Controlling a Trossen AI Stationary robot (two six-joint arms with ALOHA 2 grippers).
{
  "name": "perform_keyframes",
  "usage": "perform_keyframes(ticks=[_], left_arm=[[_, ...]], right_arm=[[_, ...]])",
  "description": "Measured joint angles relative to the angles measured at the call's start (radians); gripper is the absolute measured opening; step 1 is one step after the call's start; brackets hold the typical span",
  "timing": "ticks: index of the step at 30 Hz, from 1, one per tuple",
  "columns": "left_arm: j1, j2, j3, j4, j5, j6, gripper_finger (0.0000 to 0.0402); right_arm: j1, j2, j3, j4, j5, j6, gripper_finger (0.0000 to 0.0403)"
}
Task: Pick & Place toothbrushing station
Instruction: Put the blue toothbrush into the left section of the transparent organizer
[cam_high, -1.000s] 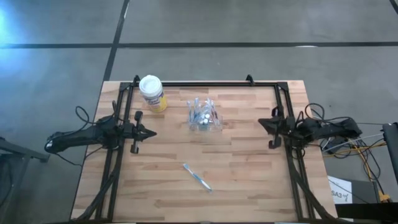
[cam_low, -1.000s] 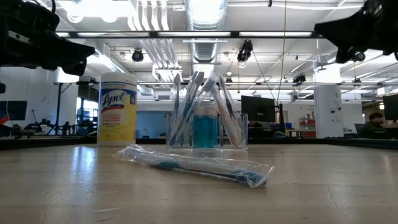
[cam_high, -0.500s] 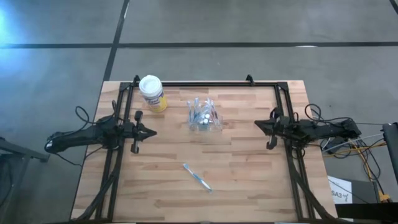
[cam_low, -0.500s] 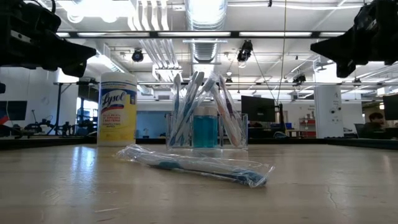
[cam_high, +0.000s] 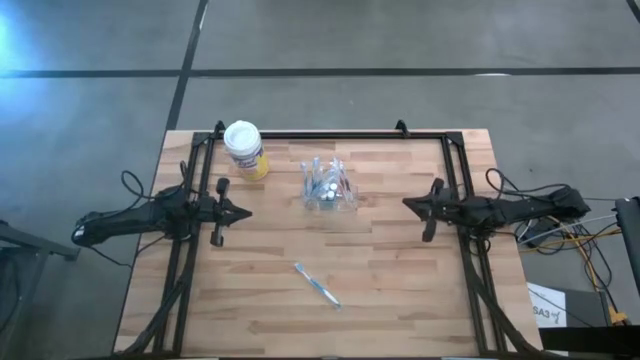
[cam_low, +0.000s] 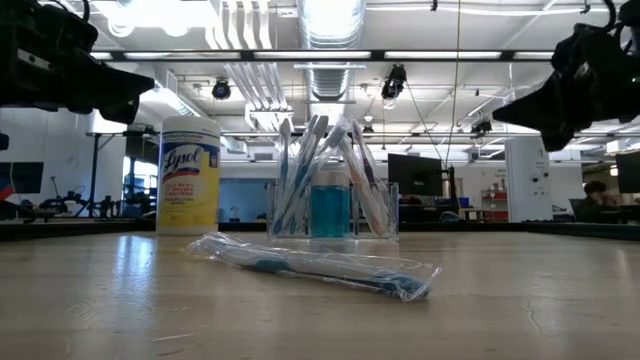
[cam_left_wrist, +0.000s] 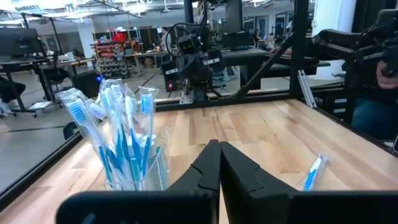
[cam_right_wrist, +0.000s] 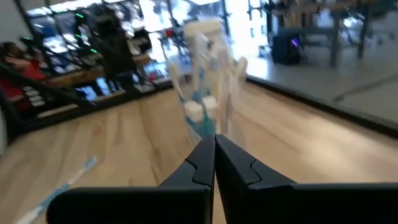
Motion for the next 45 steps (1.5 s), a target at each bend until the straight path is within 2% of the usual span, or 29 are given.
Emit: perform_keyframes(ticks=[11, 14, 18, 21, 26, 33, 38, 45], left_arm=[[0.0, 0.0, -0.001, 0.0, 0.0, -0.03, 0.0009], [0.0, 0.0, -0.001, 0.001, 0.0, -0.017, 0.0008], [0.0, 0.0, -0.001, 0.001, 0.0, -0.021, 0.0009], [0.0, 0.001, -0.001, 0.001, 0.0, -0.05, 0.0008], [0.0, 0.001, -0.001, 0.001, 0.0, -0.062, 0.0006], [0.0, 0.001, -0.002, 0.019, 0.0, -0.064, 0.0012], [0.0, 0.001, -0.002, 0.02, 0.0, -0.065, 0.0007], [0.0, 0.001, -0.003, 0.022, 0.0, -0.071, 0.0012]], right_arm=[[-0.001, 0.226, 0.0, 0.015, 0.071, 0.197, 0.0008], [-0.001, 0.266, 0.0, 0.107, 0.072, 0.254, 0.0008], [-0.001, 0.324, 0.025, 0.252, 0.072, 0.22, 0.0008], [0.01, 0.415, 0.116, 0.224, 0.072, 0.197, 0.0008], [0.053, 0.661, 0.344, 0.148, 0.071, 0.138, 0.0008], [0.1, 0.991, 0.668, -0.077, 0.063, 0.149, 0.0008], [0.104, 1.192, 0.872, -0.206, -0.06, 0.256, 0.0008], [0.106, 1.489, 1.123, -0.305, -0.381, 0.286, 0.0008]])
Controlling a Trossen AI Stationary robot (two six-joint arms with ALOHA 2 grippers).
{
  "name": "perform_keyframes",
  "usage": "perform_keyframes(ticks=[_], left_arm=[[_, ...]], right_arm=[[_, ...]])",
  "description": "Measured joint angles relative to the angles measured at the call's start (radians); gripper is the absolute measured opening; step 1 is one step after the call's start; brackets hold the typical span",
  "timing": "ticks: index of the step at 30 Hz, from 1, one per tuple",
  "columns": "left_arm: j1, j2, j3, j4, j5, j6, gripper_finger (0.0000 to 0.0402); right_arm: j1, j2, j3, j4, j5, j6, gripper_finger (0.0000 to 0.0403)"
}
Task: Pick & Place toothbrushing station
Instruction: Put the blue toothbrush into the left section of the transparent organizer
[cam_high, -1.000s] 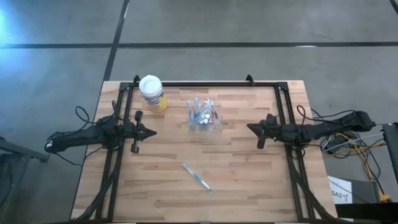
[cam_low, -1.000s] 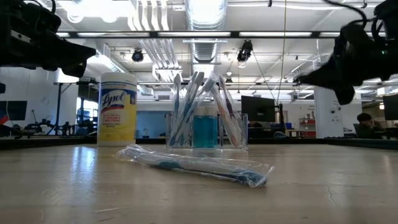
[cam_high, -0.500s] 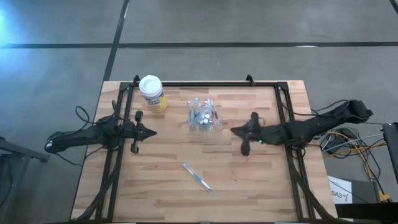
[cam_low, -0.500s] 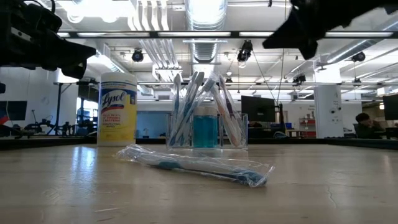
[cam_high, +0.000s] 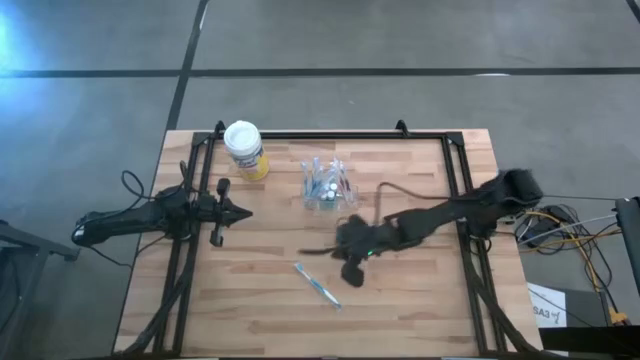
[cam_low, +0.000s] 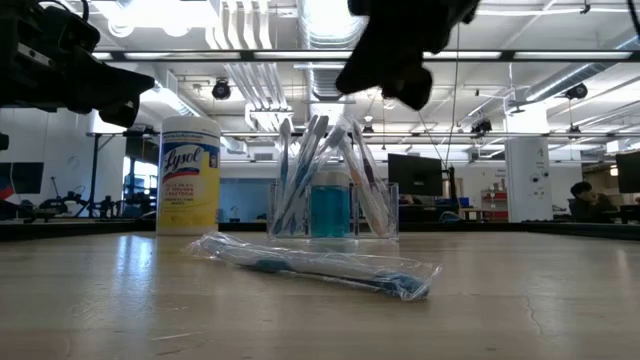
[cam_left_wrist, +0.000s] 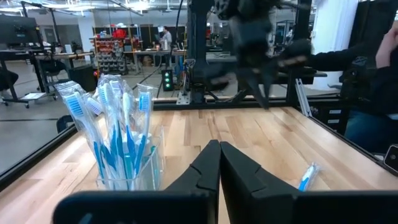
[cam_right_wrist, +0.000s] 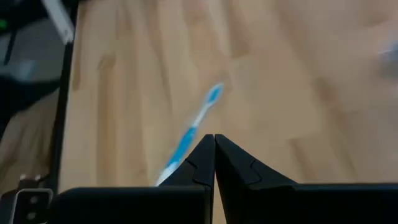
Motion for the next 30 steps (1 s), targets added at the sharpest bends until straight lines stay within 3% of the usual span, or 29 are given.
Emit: perform_keyframes(ticks=[7, 14, 22, 30], left_arm=[[0.0, 0.0, 0.0, 0.003, 0.0, 0.0, 0.0022], [0.0, 0.0, 0.0, 0.007, 0.0, 0.007, 0.0023], [0.0, 0.0, -0.003, 0.025, 0.0, 0.018, 0.0023], [0.0, 0.0, -0.005, 0.032, -0.001, 0.02, 0.0023]], right_arm=[[0.017, 0.299, 0.272, -0.179, -0.083, 0.088, 0.0024], [0.037, 0.543, 0.546, -0.391, -0.092, 0.107, 0.011], [0.048, 0.67, 0.739, -0.551, -0.087, 0.228, 0.0187], [0.052, 0.73, 0.813, -0.657, -0.086, 0.262, 0.0203]])
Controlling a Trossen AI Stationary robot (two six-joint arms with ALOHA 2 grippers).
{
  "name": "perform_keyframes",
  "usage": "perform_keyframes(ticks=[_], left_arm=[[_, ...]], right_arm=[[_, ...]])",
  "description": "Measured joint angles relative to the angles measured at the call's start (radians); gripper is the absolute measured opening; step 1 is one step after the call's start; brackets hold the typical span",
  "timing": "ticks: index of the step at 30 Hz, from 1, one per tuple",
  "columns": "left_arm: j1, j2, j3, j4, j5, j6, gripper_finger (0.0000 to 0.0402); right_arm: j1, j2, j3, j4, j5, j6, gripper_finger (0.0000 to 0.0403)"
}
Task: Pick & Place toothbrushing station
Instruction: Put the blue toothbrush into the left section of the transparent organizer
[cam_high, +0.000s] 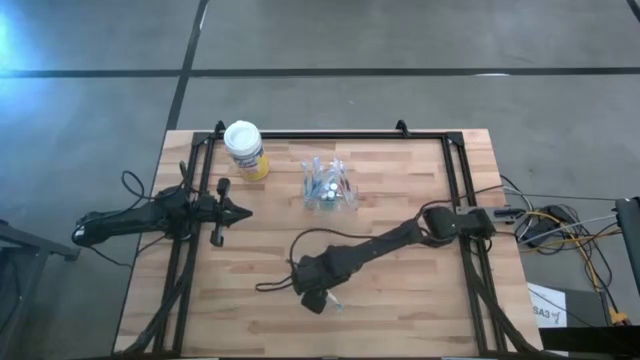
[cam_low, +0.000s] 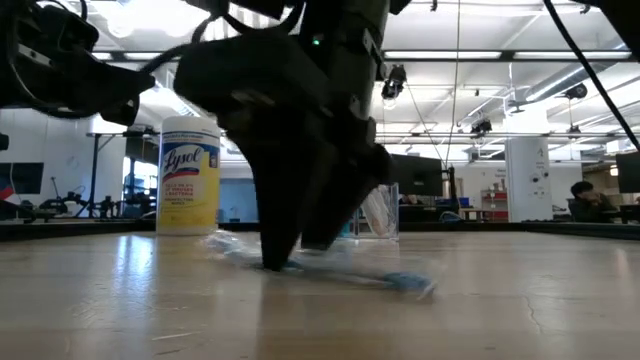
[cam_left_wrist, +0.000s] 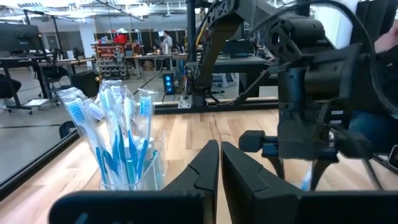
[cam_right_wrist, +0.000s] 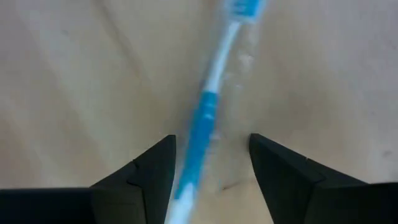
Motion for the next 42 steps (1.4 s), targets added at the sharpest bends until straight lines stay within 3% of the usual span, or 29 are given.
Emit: perform_keyframes(ticks=[10, 17, 30, 42], left_arm=[[0.0, 0.005, 0.0, 0.001, -0.003, 0.016, 0.0023], [0.0, 0.005, 0.0, 0.002, -0.005, 0.017, 0.0023], [0.0, 0.008, 0.0, 0.001, -0.006, -0.006, 0.0023], [0.0, 0.008, 0.0, 0.001, -0.006, -0.007, 0.0023]], right_arm=[[0.001, -0.005, -0.049, -0.003, 0.008, -0.016, 0.0203], [0.001, -0.019, -0.04, -0.016, 0.046, -0.036, 0.0175], [-0.002, -0.043, 0.133, -0.157, 0.12, 0.058, 0.0171], [-0.002, -0.043, 0.024, -0.144, 0.072, 0.134, 0.0171]])
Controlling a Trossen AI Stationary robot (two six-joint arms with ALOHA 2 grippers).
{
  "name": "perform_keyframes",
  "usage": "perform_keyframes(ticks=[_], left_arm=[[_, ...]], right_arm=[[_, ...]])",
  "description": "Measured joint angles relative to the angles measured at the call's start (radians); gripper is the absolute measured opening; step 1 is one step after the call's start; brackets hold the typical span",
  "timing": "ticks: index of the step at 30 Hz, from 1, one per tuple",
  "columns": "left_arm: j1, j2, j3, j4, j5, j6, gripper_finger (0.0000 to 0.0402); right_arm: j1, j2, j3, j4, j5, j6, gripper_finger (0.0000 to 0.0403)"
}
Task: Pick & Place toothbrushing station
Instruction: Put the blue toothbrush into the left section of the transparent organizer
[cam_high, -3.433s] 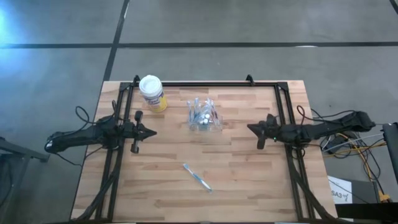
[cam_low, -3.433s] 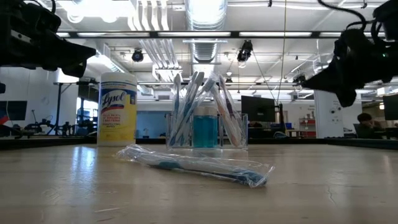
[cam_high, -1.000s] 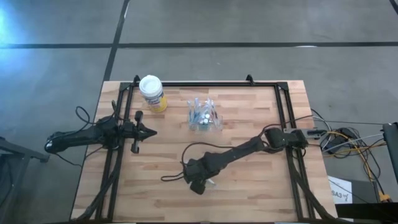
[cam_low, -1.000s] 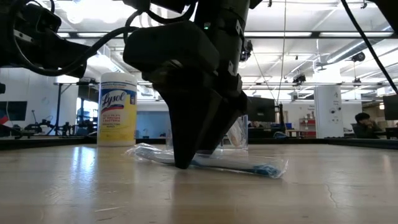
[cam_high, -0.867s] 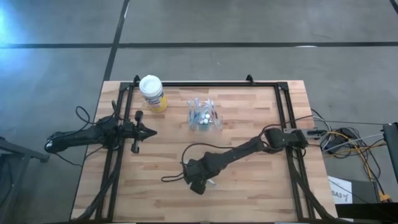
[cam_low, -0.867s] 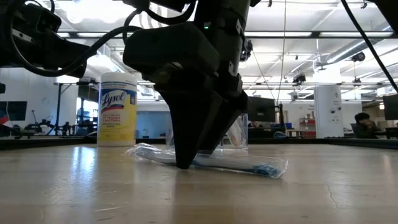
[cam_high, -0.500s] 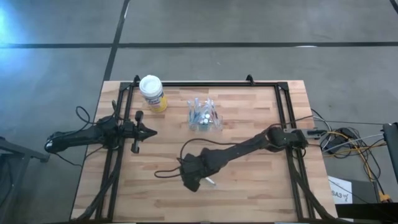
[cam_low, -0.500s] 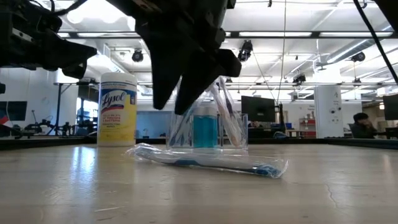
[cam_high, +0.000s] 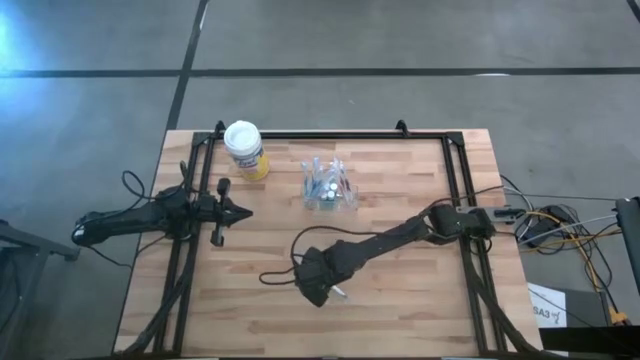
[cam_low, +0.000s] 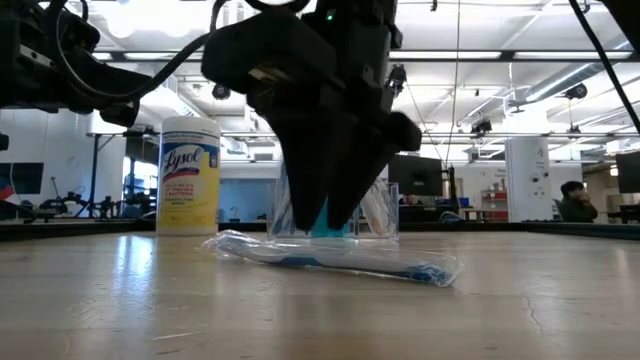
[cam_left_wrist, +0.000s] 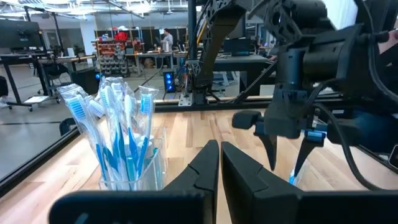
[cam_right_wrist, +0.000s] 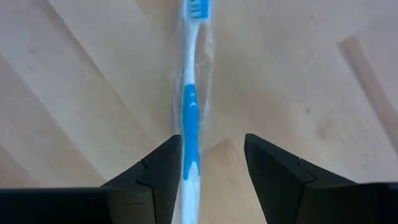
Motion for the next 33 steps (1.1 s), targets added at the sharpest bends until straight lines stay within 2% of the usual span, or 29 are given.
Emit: perform_keyframes(ticks=[7, 14, 18, 25, 33], left_arm=[[0.0, 0.0, -0.009, 0.013, -0.001, 0.0, 0.0023], [0.0, 0.0, -0.011, 0.015, -0.001, 0.0, 0.0023], [0.0, 0.0, -0.011, 0.015, -0.001, 0.0, 0.0023], [0.0, 0.0, -0.011, 0.015, -0.001, -0.028, 0.0023], [0.0, 0.0, -0.014, 0.029, 0.006, -0.062, 0.0023]], right_arm=[[0.006, 0.0, -0.085, 0.151, -0.086, -0.028, 0.0171], [0.006, -0.009, -0.157, 0.206, -0.095, -0.05, 0.0166], [0.006, -0.011, -0.18, 0.21, -0.093, -0.093, 0.0132], [0.006, -0.004, -0.139, 0.172, -0.055, -0.238, 0.0022], [0.007, -0.023, -0.029, 0.222, 0.059, -0.466, 0.0024]])
